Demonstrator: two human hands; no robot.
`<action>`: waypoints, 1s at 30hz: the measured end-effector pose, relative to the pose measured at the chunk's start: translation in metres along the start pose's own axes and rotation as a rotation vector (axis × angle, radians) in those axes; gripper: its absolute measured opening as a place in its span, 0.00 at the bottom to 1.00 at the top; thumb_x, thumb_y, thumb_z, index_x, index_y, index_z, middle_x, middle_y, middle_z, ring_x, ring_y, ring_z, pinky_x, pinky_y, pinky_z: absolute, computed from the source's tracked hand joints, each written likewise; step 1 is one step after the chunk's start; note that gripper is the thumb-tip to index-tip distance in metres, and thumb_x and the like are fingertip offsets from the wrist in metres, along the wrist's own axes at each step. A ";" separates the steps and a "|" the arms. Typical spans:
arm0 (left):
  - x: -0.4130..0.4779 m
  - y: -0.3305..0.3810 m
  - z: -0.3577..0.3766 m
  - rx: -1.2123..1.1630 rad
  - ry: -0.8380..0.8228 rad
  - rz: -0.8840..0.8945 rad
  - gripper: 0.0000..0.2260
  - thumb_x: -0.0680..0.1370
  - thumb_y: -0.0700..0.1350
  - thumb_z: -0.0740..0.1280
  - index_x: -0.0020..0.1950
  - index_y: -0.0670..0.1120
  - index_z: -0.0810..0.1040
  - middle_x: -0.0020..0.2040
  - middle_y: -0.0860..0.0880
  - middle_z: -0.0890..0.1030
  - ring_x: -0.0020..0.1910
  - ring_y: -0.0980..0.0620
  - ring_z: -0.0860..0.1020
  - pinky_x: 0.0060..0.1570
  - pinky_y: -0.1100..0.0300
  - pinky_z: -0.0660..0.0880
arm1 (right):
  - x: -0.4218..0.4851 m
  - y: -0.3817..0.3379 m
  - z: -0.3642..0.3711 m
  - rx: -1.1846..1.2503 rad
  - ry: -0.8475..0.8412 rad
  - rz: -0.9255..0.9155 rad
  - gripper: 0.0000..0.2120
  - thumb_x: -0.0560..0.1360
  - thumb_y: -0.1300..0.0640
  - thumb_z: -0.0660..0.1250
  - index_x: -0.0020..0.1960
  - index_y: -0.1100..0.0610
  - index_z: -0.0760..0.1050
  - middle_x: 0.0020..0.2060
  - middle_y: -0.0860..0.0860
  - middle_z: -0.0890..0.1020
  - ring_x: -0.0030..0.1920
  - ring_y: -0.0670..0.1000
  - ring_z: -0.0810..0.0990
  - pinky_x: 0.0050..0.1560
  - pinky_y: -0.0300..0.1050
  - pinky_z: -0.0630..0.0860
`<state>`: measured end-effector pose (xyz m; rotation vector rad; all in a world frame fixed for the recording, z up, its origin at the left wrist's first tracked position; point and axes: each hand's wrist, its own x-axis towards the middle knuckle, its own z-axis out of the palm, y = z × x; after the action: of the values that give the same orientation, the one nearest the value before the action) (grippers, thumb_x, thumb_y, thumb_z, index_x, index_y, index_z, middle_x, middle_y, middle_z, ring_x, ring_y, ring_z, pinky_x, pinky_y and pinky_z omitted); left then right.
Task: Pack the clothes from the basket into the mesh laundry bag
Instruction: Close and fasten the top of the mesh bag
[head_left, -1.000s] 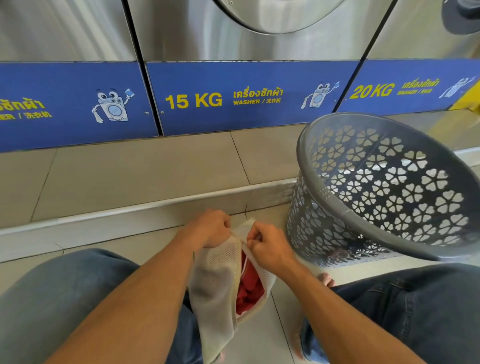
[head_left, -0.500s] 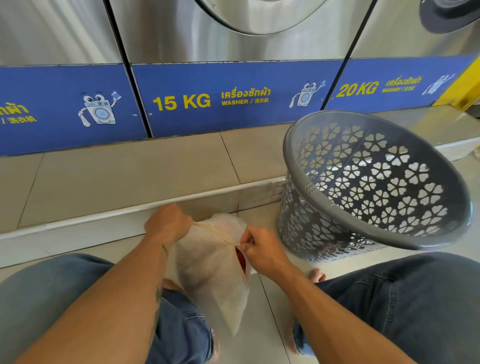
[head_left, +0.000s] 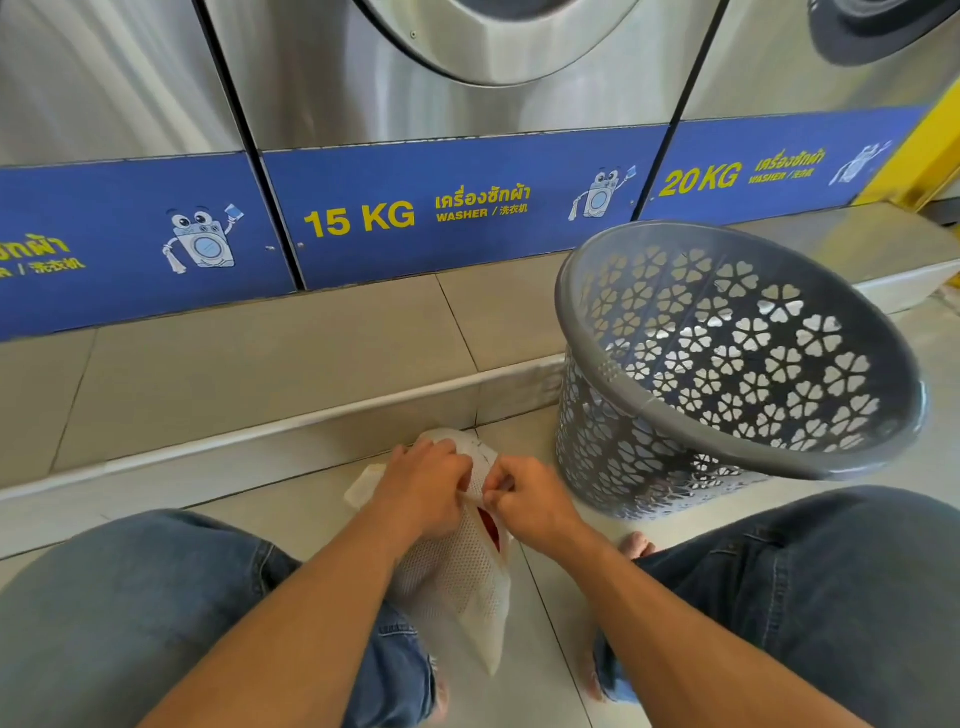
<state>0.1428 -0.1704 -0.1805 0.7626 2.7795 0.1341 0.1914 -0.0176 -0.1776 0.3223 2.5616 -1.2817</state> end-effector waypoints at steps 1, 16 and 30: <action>0.001 -0.001 0.001 0.019 0.019 0.010 0.07 0.74 0.47 0.66 0.50 0.55 0.78 0.52 0.54 0.76 0.56 0.49 0.71 0.56 0.51 0.68 | -0.001 0.002 0.000 -0.005 -0.007 0.003 0.08 0.75 0.66 0.69 0.41 0.54 0.78 0.39 0.50 0.82 0.38 0.45 0.78 0.31 0.30 0.71; 0.002 -0.028 -0.022 -0.215 0.178 -0.206 0.05 0.76 0.42 0.64 0.43 0.51 0.75 0.47 0.51 0.80 0.46 0.46 0.77 0.44 0.54 0.75 | 0.002 0.003 -0.020 0.040 0.039 -0.030 0.12 0.73 0.66 0.70 0.37 0.51 0.78 0.36 0.47 0.82 0.40 0.47 0.80 0.43 0.43 0.79; -0.011 -0.037 -0.022 -0.216 0.133 -0.323 0.08 0.77 0.42 0.63 0.43 0.54 0.78 0.49 0.51 0.81 0.47 0.47 0.78 0.47 0.54 0.77 | -0.009 -0.002 -0.003 0.124 -0.061 0.018 0.11 0.69 0.68 0.72 0.35 0.53 0.80 0.35 0.49 0.84 0.40 0.48 0.81 0.50 0.53 0.82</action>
<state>0.1281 -0.2085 -0.1623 0.2563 2.9033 0.4275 0.1989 -0.0170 -0.1715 0.3236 2.4289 -1.4250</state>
